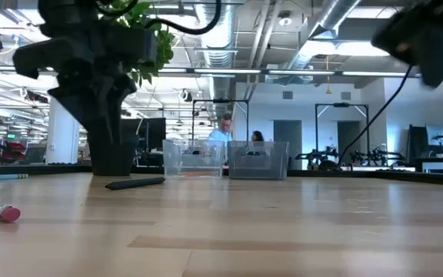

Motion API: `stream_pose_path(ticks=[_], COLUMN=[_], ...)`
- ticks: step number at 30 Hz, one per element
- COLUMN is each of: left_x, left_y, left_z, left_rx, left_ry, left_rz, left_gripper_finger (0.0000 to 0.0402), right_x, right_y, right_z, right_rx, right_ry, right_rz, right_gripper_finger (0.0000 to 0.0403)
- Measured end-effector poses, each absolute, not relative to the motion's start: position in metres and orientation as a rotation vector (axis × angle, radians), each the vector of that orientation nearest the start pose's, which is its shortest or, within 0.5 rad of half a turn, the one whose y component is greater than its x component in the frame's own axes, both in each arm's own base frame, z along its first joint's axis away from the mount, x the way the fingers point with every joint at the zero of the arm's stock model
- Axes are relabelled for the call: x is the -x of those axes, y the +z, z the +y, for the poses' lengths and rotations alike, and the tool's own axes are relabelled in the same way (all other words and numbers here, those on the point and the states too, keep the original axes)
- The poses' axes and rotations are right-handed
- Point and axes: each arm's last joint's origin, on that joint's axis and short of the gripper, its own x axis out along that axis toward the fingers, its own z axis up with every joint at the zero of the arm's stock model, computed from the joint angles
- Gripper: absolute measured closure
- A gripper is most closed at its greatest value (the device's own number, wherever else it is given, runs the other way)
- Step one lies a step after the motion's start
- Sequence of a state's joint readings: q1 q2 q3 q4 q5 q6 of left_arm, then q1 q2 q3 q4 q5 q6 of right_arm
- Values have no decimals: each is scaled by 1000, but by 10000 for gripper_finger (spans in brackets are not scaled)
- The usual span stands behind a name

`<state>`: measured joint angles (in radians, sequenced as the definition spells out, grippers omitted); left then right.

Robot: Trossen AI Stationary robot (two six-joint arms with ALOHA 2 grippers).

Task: Sort pens & pencils
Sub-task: Put the bottom right black pen into the black bin

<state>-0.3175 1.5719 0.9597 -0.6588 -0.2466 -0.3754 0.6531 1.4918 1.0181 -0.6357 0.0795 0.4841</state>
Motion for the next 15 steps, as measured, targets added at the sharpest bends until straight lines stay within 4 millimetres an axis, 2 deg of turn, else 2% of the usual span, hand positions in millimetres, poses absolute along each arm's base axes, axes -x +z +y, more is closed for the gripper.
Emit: stream_pose_path(ticks=[4,8,15], left_x=[-270,-270,-274], left_y=[181,181,183], left_z=[-87,-90,-92], left_rx=[1,14,25], left_ry=[170,170,154], left_rz=[1186,1175,1127], left_gripper_finger=[253,253,253], right_x=[-219,-213,-215], right_y=[225,215,179], right_z=[191,202,229], right_rx=[-87,-136,-121], right_ry=[247,208,200], right_rz=[1140,1191,1336], right_gripper_finger=[121,121,121])
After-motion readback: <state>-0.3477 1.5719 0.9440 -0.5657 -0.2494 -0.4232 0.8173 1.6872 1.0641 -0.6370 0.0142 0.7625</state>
